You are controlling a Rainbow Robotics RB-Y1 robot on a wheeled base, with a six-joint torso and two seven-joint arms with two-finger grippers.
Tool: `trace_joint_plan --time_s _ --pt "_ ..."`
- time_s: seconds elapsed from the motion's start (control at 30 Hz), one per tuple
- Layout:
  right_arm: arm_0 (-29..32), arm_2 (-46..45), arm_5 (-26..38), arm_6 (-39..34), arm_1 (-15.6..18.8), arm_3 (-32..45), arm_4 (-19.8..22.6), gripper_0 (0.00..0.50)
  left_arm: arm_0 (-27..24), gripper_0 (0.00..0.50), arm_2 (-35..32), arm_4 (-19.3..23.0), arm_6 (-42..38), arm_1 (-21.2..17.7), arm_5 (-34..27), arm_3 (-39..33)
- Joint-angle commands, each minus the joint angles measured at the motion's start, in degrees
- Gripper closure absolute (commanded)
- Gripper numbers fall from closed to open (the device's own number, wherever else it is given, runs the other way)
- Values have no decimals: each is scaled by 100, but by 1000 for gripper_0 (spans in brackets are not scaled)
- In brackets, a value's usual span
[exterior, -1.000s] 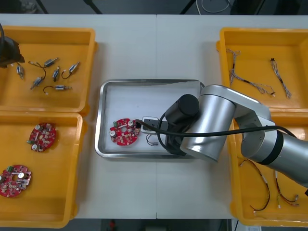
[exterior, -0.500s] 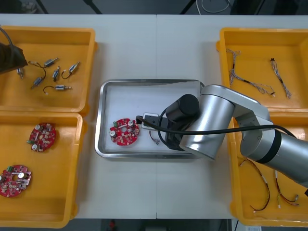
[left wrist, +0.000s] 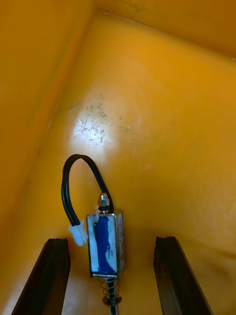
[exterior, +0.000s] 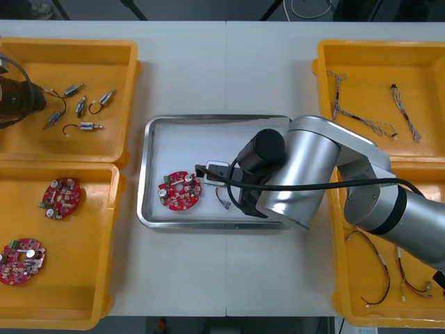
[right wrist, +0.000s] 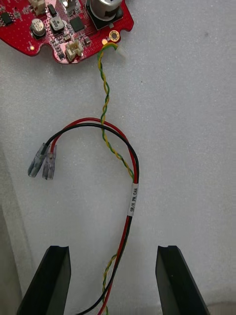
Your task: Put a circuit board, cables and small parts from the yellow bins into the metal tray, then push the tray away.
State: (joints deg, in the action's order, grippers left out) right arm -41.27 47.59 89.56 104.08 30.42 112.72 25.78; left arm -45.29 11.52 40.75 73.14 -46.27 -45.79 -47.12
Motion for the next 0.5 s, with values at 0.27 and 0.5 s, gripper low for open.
trace_joint_plan --time_s 0.27,0.5 --pt "-180 -1516 1609 227 -617 707 -65 0 -226 500 69 -67 605 83 -26 63" --pt "-180 -2474 2044 174 -652 1199 155 0 -226 500 -370 -155 597 -84 -1081 -517"
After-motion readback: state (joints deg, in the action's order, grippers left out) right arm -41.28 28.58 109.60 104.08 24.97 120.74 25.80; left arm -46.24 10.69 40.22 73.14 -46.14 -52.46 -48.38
